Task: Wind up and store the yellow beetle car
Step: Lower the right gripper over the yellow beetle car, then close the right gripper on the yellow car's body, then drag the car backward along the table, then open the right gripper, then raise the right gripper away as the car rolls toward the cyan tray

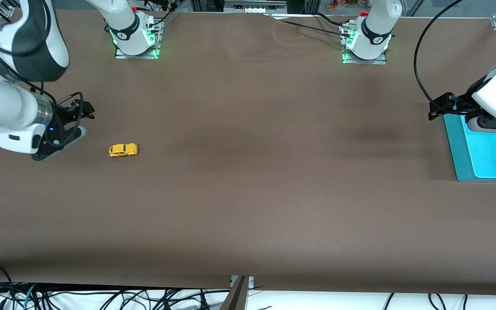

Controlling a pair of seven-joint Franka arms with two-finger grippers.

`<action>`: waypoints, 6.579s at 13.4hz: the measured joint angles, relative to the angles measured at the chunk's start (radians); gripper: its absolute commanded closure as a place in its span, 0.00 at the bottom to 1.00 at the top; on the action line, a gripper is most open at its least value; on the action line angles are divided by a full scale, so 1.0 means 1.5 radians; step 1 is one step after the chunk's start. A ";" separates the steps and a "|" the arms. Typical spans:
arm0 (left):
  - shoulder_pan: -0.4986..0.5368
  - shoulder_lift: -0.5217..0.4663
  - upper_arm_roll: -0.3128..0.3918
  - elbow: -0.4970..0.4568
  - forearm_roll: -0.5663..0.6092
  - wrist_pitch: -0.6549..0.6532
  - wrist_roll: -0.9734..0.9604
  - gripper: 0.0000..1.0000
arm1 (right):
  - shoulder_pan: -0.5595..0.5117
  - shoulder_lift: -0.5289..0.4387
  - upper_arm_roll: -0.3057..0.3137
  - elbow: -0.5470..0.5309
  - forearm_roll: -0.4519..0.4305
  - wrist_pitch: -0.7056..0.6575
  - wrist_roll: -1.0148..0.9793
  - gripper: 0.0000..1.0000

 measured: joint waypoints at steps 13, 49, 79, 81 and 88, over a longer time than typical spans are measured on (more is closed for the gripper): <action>0.000 0.000 0.000 0.000 0.000 0.000 0.000 0.00 | -0.005 -0.005 -0.003 -0.358 -0.019 0.485 -0.456 0.00; 0.000 0.000 -0.003 0.000 0.000 -0.005 0.000 0.00 | -0.273 0.066 -0.006 -0.497 -0.019 0.863 -0.753 0.57; 0.000 0.000 -0.003 0.000 0.000 -0.005 0.000 0.00 | -0.274 0.074 0.091 -0.271 0.050 0.565 -0.500 0.00; 0.000 0.000 -0.003 0.000 0.000 -0.005 0.000 0.00 | -0.273 0.074 0.109 -0.234 0.051 0.507 -0.383 0.00; 0.000 0.001 -0.003 0.000 0.000 -0.026 0.000 0.00 | -0.188 0.072 0.123 -0.068 0.052 0.281 0.048 0.00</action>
